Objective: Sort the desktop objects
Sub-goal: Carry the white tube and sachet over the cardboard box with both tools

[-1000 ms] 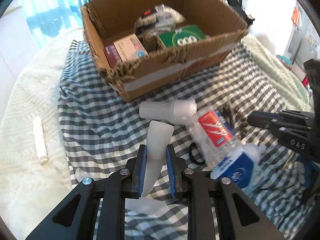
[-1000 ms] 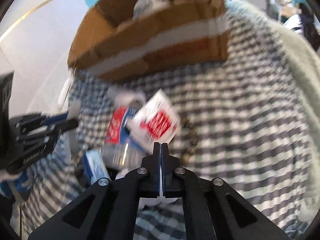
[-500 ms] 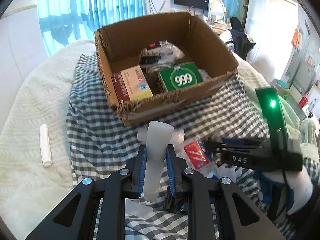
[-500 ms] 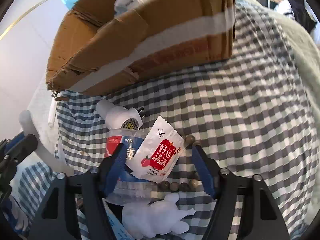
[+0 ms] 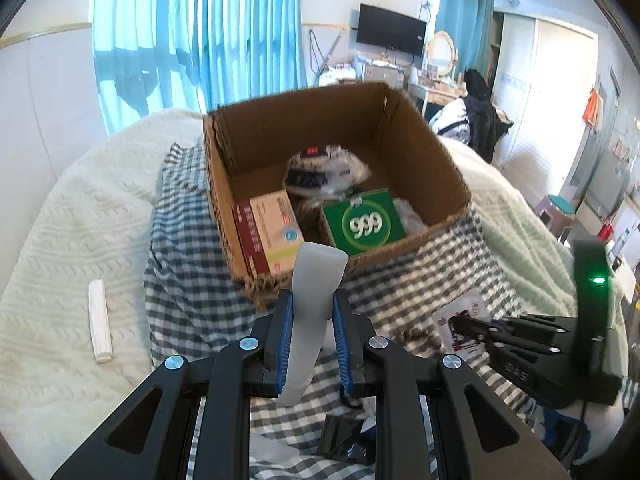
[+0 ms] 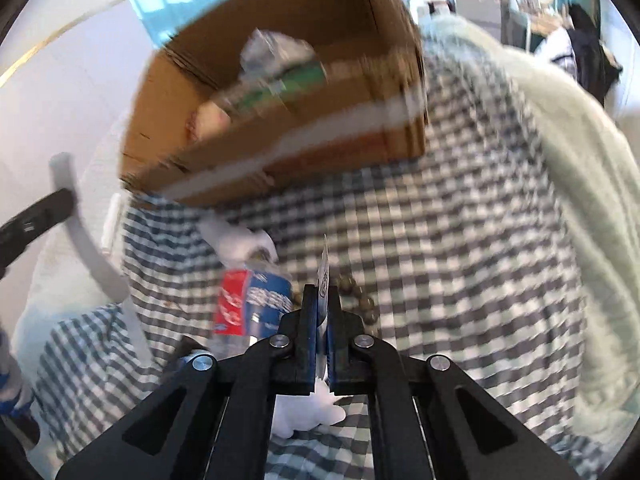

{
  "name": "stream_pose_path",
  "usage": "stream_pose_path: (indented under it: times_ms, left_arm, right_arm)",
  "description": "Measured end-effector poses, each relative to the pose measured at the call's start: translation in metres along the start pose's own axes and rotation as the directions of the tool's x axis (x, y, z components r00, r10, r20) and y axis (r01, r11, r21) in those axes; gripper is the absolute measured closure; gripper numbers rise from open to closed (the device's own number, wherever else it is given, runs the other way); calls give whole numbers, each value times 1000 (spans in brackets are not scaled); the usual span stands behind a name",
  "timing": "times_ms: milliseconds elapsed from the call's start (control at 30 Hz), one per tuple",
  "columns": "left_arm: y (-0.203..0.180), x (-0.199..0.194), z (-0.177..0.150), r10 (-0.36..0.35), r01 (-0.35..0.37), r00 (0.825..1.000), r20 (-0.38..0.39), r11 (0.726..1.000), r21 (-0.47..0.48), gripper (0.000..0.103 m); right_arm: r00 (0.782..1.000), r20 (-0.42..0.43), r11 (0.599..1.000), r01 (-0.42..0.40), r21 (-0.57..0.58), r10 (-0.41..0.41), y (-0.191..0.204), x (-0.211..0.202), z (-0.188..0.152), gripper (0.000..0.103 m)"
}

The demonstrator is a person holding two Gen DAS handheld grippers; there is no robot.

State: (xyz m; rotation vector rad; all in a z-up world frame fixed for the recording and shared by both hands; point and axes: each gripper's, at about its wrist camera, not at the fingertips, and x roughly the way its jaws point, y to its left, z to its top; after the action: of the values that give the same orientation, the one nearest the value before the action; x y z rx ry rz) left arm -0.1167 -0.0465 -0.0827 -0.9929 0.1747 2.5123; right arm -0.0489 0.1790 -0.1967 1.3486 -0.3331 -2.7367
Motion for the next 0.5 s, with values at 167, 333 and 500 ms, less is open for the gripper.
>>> stream_pose_path:
  times_ms: [167,333,500]
  left_arm:
    - [-2,-10,15,-12,14,998,55,1000,-24,83]
    - [2,-22,32,3,8,991,133,997,-79,83]
    - [3,-30,53,9,5,982,189,997,-74,83]
  right_arm:
    - [990,135,997,-16,-76,26,20,-42,22,100]
    - [962,266,991,-16,-132,52,42,-74,47,100]
    - [937,344,986,-1,-164,58,54,-98,66,100]
